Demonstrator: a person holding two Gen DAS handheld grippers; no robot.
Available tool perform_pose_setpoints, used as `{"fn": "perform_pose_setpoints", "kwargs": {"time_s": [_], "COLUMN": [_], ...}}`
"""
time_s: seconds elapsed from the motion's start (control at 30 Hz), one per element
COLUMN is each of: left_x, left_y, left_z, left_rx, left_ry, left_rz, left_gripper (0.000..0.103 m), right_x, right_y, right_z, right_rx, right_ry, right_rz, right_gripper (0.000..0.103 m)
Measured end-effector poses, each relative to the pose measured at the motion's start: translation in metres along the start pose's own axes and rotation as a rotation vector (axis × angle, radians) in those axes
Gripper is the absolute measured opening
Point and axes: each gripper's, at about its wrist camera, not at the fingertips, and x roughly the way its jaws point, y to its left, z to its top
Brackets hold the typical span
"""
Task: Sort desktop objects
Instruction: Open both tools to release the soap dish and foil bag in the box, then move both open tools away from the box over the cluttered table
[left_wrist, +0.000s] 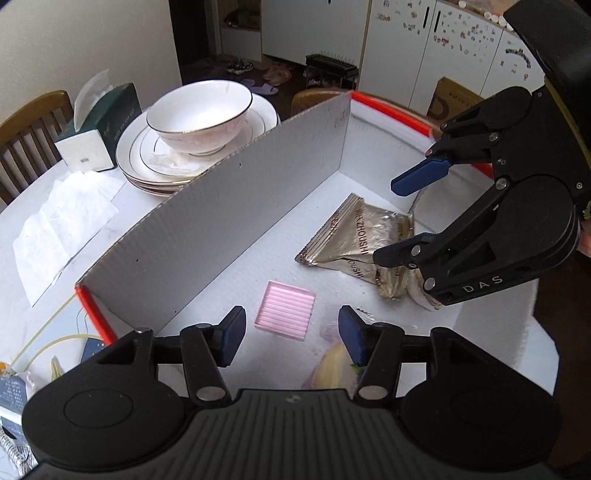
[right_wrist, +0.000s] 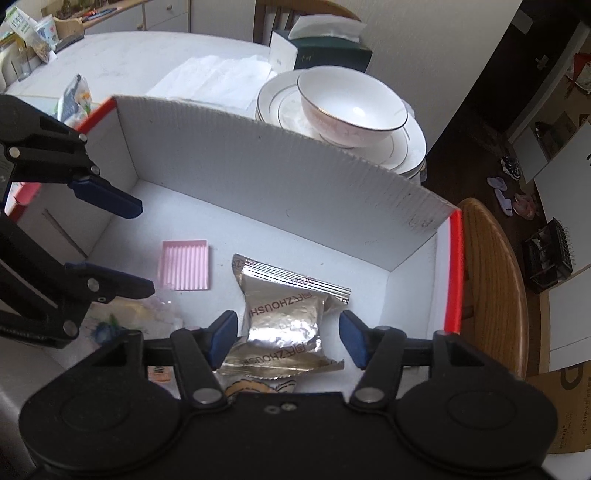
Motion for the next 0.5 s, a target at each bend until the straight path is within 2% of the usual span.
{"fn": "perform_pose_setpoints", "kwargs": {"time_s": [0.5], "left_x": [-0.066], "left_y": [-0.013], "left_z": [-0.013], "left_rx": [-0.017], "left_ry": [-0.163], "left_rz": [-0.008], "left_gripper": [0.054], "right_x": [-0.062], "right_y": [0.016], "right_z": [-0.013], "right_rx": [0.099], "right_ry": [-0.157], "right_rz": [0.044], "right_gripper": [0.062]}}
